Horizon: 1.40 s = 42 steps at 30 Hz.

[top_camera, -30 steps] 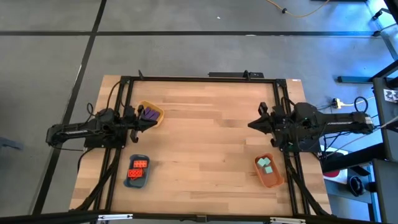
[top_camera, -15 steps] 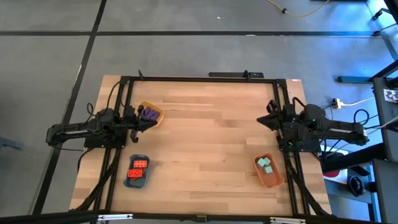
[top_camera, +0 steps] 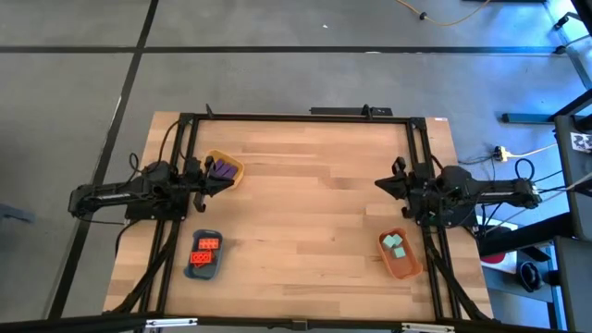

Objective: Sort & place blocks by color
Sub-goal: Return to Home Position

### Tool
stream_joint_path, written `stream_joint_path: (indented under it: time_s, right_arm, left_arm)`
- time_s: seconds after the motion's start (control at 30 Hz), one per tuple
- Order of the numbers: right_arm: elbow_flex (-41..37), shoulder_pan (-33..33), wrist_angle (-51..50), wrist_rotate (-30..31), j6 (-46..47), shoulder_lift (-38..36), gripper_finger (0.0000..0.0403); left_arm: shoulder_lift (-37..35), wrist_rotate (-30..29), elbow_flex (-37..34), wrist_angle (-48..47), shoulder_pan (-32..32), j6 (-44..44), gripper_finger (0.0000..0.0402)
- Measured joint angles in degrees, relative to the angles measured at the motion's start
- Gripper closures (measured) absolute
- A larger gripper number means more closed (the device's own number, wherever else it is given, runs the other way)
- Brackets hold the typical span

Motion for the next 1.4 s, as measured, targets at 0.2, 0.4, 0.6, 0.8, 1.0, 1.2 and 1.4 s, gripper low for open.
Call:
stream_joint_path:
  time_s: [0.2, 0.4, 0.6, 0.8, 1.0, 1.2, 1.4]
  right_arm:
    - [-4.30, 0.31, 3.44, 2.06, -1.38, -3.05, 0.0403]
    - [-6.08, 0.31, -1.04, -3.00, -3.83, -6.13, 0.0403]
    - [-6.04, 0.22, -8.37, -3.71, -6.27, -6.11, 0.0403]
    - [-6.02, 0.24, -8.11, -6.25, -6.21, -6.14, 0.0401]
    - [-6.02, 0.24, -8.15, -5.90, -6.21, -6.12, 0.0384]
    - [-6.02, 0.24, -8.16, -5.90, -6.19, -6.12, 0.0380]
    - [-6.00, 0.24, -8.15, -5.88, -6.19, -6.12, 0.0384]
  left_arm:
    - [0.00, 0.02, 0.00, 0.00, 0.01, 0.00, 0.0394]
    - [0.00, 0.02, 0.00, -0.01, 0.00, 0.00, 0.0401]
    - [0.00, 0.03, 0.00, -0.01, 0.00, 0.00, 0.0393]
    - [0.00, 0.09, 0.00, 0.00, 0.00, 0.00, 0.0381]
    - [0.00, 0.07, 0.00, 0.00, 0.00, 0.00, 0.0374]
    - [0.00, 0.07, 0.00, 0.00, 0.00, 0.00, 0.0378]
    - [0.00, 0.07, 0.00, 0.00, 0.00, 0.00, 0.0389]
